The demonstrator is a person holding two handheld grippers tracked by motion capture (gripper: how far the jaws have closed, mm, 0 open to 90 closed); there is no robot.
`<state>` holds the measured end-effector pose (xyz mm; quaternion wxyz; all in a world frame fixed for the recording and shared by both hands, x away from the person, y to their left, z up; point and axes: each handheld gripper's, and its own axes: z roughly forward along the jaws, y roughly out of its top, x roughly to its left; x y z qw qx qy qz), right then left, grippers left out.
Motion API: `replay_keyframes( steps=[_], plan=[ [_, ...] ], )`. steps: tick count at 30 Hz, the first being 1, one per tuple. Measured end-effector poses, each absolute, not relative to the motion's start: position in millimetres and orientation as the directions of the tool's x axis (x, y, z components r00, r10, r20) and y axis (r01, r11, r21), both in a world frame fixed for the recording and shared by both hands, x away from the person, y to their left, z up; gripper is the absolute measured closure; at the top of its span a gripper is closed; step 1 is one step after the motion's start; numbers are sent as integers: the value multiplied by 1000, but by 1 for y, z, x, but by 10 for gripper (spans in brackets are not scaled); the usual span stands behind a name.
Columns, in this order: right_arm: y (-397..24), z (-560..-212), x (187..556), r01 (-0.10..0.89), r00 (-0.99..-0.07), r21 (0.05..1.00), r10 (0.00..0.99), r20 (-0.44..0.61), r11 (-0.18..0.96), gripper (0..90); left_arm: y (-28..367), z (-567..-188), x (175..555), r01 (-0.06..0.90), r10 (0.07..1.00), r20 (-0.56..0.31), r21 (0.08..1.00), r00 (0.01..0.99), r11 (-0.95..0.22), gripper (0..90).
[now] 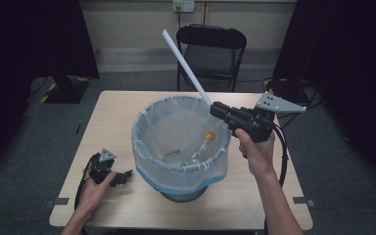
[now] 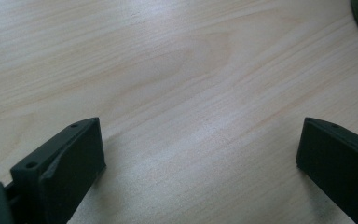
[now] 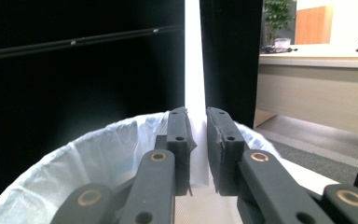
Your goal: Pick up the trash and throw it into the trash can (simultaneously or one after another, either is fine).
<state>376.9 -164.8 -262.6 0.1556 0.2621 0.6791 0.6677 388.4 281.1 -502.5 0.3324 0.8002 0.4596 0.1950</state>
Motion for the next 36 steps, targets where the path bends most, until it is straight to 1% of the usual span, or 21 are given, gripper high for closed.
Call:
replay_keyframes(
  steps=[12,13,14,15,20,23,24,25,28,32,33,36],
  plan=[
    [-155,-276,378,187,-842,982,518,150,20,795,281,-503,388,606,865,6,711,502,-357,3],
    [-154,-276,378,187,-848,982,509,147,27,775,281,-503,388,606,865,6,711,502,-357,3],
    [-153,-277,377,189,-853,981,502,144,40,722,281,-503,388,606,865,6,711,502,-357,3],
    [-153,-277,377,189,-853,981,502,144,40,722,281,-503,388,606,865,6,711,502,-357,3],
    [-152,-276,379,192,-848,981,509,147,36,605,281,-503,388,606,865,6,711,502,-357,3],
    [-152,-276,380,189,-845,981,515,145,35,554,281,-503,388,606,865,6,711,502,-357,3],
    [-152,-275,380,186,-840,982,525,139,37,516,281,-503,388,606,865,6,711,502,-357,3],
    [-152,-275,380,186,-840,982,525,139,37,516,281,-503,388,606,865,6,711,502,-357,3],
    [-152,-273,380,181,-831,983,540,133,36,474,281,-503,388,606,865,6,711,502,-357,3],
    [-153,-270,382,160,-804,986,584,109,37,386,281,-503,388,606,865,7,711,502,-357,3],
    [-153,-270,382,160,-804,986,584,109,37,386,281,-503,388,606,865,6,711,502,-357,3],
    [-155,-269,384,166,-790,986,603,114,30,342,281,-503,388,606,865,7,711,502,-357,3]
  ],
)
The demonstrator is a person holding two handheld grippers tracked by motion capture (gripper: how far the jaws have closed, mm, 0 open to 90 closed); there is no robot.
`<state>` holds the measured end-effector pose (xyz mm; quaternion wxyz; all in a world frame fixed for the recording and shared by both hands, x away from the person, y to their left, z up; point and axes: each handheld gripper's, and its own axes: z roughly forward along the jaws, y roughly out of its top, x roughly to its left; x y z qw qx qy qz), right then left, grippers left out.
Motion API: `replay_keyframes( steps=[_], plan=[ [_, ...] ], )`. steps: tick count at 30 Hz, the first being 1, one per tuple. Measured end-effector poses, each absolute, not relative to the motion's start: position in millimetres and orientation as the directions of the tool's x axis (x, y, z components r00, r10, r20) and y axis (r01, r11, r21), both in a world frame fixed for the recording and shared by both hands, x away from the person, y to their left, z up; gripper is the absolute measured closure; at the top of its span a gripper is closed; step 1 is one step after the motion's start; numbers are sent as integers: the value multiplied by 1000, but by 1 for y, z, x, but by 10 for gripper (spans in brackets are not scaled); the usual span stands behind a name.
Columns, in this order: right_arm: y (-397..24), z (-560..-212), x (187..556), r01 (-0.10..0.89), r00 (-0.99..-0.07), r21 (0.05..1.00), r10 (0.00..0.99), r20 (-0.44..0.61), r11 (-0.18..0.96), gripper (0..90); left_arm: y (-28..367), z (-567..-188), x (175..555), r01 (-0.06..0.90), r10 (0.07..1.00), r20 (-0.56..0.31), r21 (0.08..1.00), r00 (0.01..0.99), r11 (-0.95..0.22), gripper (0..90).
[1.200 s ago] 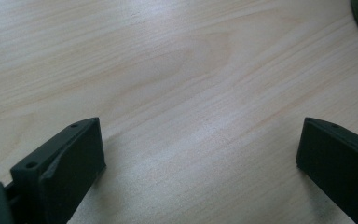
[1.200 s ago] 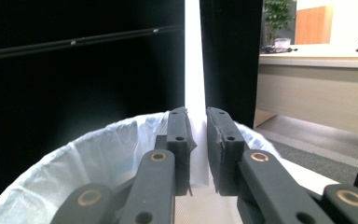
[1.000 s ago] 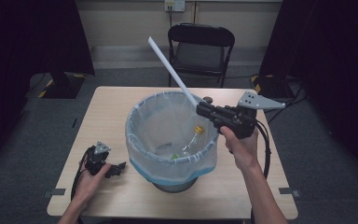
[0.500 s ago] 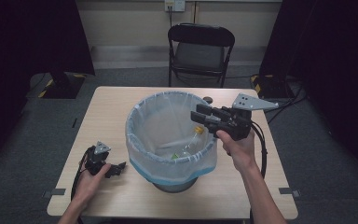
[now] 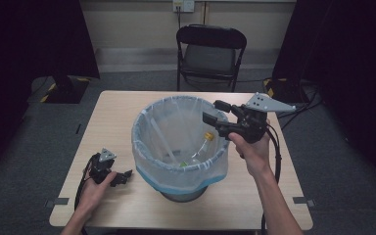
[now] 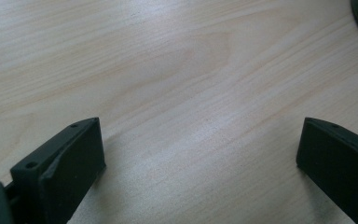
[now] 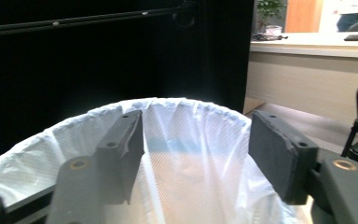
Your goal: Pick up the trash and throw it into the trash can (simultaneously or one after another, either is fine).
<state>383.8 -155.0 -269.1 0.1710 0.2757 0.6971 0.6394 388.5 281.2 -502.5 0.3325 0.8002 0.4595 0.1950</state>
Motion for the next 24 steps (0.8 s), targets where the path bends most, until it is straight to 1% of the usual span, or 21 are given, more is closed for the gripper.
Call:
replay_keyframes(
  steps=[5,9,12,17,24],
  plan=[
    [-160,-270,389,185,-770,983,624,134,16,299,281,-503,388,606,865,6,711,502,-357,3],
    [-162,-270,391,184,-762,983,634,135,12,297,281,-503,388,606,865,6,711,501,-356,3],
    [-168,-269,391,174,-741,985,659,129,2,320,281,-503,388,606,865,6,711,502,-357,3],
    [-175,-267,394,175,-720,984,680,139,-15,327,281,-503,388,606,865,6,711,502,-357,3],
    [-188,-268,395,191,-689,981,708,154,-28,359,281,-503,388,606,865,7,711,502,-357,3]
  ],
)
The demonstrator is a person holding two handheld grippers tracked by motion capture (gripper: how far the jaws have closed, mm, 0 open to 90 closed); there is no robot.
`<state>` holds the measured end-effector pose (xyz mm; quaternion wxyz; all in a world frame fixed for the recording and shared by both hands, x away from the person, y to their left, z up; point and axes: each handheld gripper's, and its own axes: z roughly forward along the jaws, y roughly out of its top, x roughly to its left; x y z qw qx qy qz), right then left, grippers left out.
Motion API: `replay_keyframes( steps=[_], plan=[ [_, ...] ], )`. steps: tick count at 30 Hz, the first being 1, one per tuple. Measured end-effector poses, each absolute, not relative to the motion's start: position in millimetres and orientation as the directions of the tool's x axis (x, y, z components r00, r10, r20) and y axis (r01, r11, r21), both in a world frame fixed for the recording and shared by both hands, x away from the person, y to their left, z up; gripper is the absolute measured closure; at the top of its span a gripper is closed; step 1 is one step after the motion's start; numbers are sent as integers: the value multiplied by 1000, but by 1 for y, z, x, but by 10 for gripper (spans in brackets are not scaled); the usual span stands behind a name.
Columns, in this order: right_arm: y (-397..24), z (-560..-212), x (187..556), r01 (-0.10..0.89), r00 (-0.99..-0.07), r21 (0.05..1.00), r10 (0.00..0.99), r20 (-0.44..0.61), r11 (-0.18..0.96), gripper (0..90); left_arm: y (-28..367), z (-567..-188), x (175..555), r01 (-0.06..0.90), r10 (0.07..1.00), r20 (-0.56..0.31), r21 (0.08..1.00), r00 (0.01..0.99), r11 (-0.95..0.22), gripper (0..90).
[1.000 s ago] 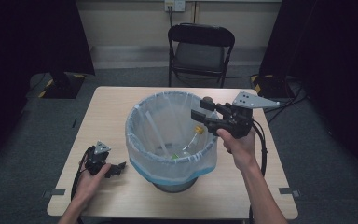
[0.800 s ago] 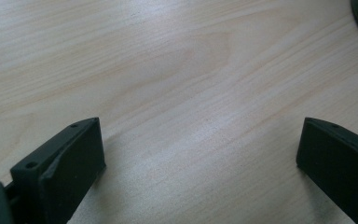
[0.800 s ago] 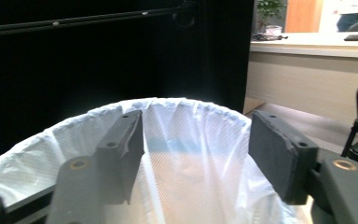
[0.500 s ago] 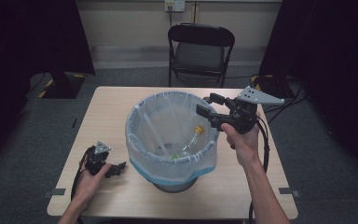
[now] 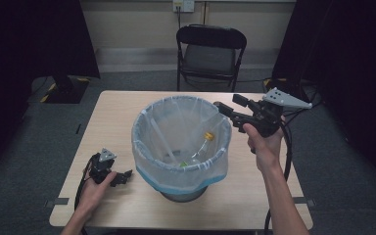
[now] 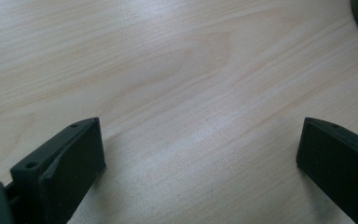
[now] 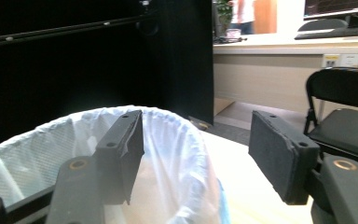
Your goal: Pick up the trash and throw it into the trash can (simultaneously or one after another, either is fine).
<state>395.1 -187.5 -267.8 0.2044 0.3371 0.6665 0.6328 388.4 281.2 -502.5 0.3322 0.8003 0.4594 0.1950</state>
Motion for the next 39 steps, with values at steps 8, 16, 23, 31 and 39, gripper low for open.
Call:
replay_keyframes(
  steps=[8,16,23,31,39],
  plan=[
    [-201,-272,397,204,-647,979,747,156,-27,375,281,-503,388,606,865,6,711,502,-357,3],
    [-215,-282,398,229,-601,973,785,151,-12,376,281,-503,388,606,865,7,711,502,-357,3],
    [-228,-293,396,251,-571,968,807,152,-5,369,281,-503,388,606,865,7,711,502,-357,3],
    [-243,-314,394,299,-530,954,832,162,5,342,281,-503,388,606,865,7,711,502,-357,3],
    [-252,-342,394,370,-469,929,867,168,20,246,281,-503,388,606,865,7,711,502,-357,3]
  ],
)
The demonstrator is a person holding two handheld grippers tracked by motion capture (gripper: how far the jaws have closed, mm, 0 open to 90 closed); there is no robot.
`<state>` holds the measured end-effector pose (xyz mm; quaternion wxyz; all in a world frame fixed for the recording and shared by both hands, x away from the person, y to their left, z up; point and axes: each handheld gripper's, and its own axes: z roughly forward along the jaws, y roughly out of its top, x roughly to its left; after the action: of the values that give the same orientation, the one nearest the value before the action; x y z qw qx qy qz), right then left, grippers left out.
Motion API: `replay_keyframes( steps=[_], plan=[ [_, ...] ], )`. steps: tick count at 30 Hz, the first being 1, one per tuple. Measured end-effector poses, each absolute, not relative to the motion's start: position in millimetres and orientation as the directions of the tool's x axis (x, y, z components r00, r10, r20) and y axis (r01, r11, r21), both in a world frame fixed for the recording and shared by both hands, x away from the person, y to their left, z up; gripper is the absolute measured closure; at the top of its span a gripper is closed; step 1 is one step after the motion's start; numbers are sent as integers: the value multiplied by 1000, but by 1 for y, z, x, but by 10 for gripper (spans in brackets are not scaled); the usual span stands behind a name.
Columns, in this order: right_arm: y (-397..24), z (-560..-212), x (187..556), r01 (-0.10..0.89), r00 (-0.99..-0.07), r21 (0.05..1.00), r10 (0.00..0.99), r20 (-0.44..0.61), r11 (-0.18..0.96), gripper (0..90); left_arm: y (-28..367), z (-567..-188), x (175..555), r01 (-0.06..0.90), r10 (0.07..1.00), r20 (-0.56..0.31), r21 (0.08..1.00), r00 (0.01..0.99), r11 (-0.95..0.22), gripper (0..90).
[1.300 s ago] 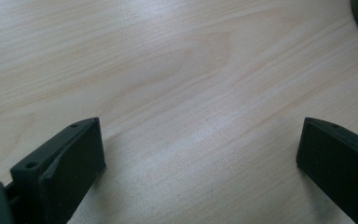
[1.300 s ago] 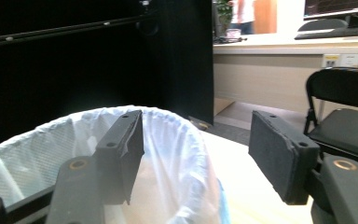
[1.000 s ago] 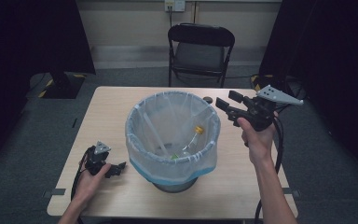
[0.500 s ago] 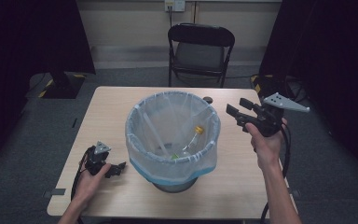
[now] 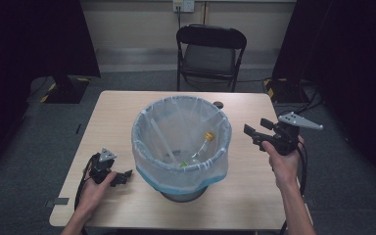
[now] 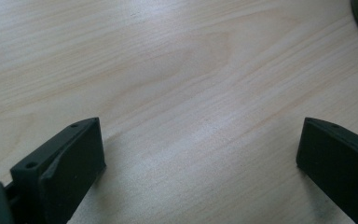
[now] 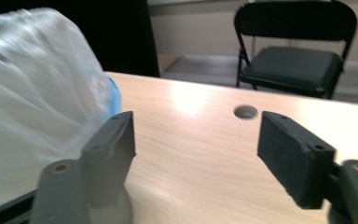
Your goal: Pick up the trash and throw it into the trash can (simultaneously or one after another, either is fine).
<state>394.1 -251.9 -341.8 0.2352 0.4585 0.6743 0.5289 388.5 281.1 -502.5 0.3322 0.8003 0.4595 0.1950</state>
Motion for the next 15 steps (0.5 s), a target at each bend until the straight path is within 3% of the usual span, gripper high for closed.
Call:
replay_keyframes(
  steps=[15],
  plan=[
    [-267,-387,394,462,-389,884,911,133,69,201,281,-503,388,606,867,7,712,499,-354,3]
  ],
)
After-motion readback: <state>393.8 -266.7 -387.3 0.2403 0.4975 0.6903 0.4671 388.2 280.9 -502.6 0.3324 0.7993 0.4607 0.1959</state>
